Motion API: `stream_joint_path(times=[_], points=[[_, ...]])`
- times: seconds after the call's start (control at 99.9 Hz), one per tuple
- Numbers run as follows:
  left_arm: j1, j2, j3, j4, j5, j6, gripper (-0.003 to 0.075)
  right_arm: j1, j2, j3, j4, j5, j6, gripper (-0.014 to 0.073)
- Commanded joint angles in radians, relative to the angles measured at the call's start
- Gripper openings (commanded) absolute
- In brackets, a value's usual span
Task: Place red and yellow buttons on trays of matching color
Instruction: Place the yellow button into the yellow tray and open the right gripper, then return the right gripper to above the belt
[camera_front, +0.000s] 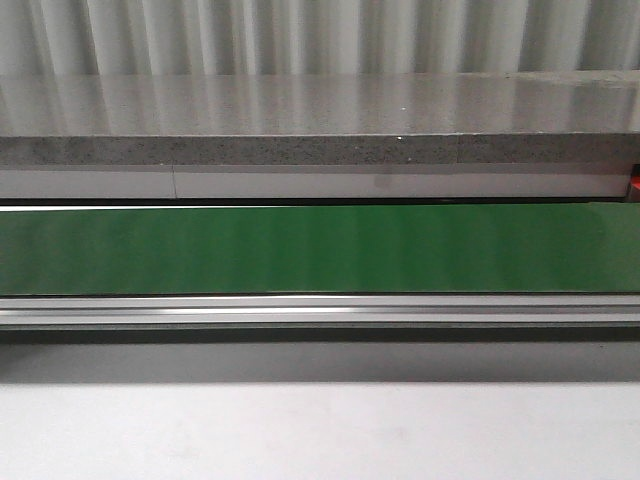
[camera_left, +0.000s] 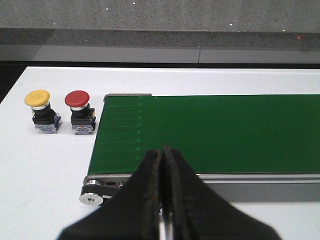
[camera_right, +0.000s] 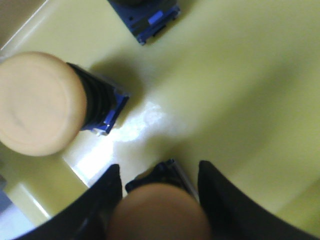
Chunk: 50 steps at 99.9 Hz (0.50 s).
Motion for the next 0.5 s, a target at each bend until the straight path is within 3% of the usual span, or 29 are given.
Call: stream_joint_path(times=[0.0,0.16,0.49], points=[[-0.008,0.009,-0.029,0.012,-0.065,-0.002,-0.0020,-0.006,-0.021,-0.027,0.005,-0.031,0.002,0.0463],[-0.008,0.009,-0.029,0.012,-0.065,-0.002,-0.0020,-0.006,-0.036,-0.049,0.010,0.012,0.007,0.0668],[-0.008,0.009,-0.029,0.012,-0.065,-0.002,-0.0020,0.040,-0.253,-0.080,0.056,0.065,0.007,0.0653]])
